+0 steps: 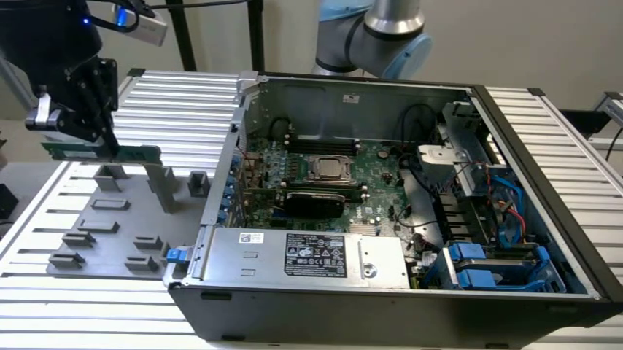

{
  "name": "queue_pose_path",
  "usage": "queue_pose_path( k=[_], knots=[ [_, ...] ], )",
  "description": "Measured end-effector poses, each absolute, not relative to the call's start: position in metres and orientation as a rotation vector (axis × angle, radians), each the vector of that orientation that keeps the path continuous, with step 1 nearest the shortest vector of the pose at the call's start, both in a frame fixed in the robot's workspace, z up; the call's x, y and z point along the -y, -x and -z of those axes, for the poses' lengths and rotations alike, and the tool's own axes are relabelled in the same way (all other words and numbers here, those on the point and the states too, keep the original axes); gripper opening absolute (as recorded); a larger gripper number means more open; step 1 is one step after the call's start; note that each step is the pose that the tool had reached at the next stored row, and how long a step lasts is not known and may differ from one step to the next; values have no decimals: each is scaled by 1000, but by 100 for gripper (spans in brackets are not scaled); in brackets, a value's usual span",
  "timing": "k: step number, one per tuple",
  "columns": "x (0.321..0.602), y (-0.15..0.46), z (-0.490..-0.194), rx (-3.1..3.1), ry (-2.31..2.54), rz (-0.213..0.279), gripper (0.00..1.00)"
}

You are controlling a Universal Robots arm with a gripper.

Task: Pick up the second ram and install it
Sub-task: 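Pick up the second ram and move it above second insertion slot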

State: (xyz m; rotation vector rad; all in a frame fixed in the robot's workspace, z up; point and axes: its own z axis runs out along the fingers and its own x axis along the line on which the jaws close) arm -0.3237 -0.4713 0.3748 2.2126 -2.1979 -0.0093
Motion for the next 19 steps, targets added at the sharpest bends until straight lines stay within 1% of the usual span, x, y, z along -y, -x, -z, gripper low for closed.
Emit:
queue_pose_path(
  k=[19],
  knots=[
    [461, 275, -398, 2203, -2218, 20, 14]
  ],
)
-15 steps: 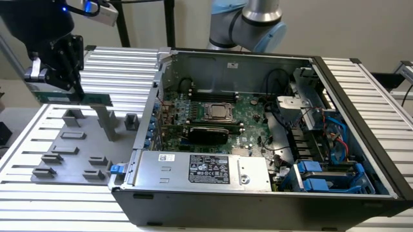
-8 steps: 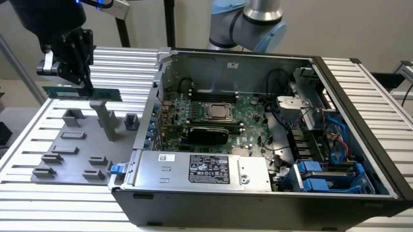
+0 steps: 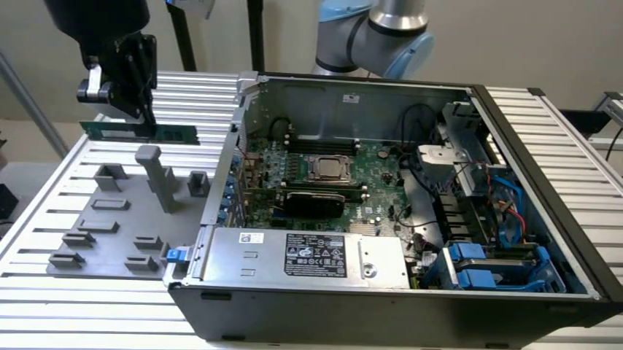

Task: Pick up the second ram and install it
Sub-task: 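Pick up the second ram and move it above second insertion slot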

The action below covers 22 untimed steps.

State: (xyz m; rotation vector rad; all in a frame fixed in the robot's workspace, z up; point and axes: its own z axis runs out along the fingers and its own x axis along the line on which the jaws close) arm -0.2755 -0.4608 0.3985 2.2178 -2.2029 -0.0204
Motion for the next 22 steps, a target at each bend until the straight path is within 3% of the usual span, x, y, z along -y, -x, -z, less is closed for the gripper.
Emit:
queue_pose_path(
  k=[22],
  knots=[
    [446, 222, -412, 2212, -2227, 41, 14]
  ],
)
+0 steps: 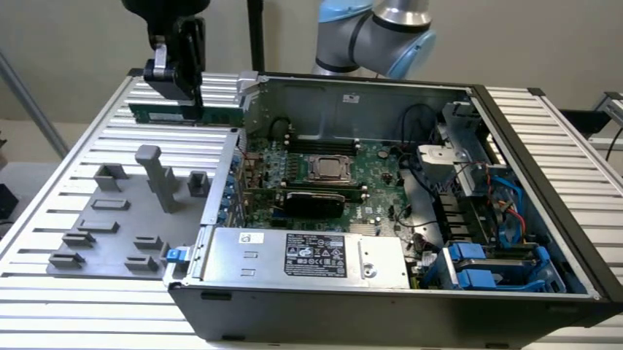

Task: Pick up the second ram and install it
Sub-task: 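Pick up the second ram and move it above second insertion slot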

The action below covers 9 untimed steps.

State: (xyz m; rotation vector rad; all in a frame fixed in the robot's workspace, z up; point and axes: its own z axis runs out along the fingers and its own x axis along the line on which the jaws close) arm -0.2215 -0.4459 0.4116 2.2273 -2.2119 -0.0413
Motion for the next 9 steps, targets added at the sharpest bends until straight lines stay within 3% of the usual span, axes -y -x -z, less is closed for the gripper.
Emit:
queue_pose_path(
  k=[9],
  knots=[
    [439, 196, -413, 2216, -2231, 50, 14]
  ],
)
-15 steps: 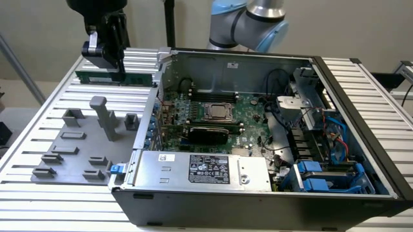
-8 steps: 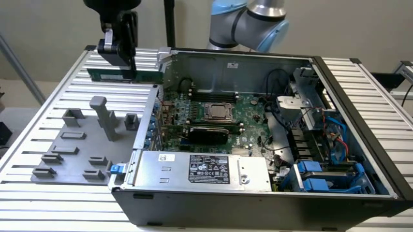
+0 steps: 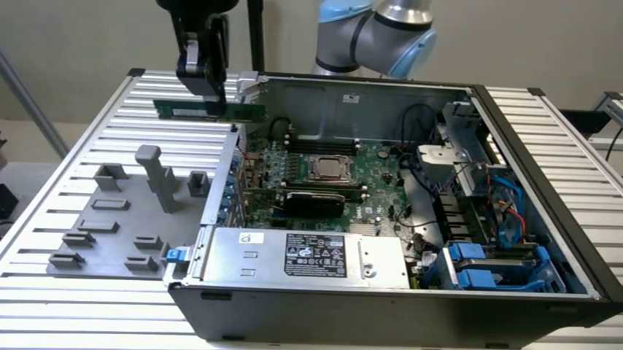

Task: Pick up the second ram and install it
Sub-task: 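Pick up the second ram and move it above second insertion slot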

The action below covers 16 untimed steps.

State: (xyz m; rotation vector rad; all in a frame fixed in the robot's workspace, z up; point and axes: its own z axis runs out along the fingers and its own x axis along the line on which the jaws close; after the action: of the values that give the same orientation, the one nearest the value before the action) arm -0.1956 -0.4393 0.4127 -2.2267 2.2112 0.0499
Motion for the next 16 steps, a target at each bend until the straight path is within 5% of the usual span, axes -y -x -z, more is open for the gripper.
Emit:
queue_pose_path(
  k=[16],
  knots=[
    [429, 143, -414, -2203, 2219, -67, 14]
  ],
)
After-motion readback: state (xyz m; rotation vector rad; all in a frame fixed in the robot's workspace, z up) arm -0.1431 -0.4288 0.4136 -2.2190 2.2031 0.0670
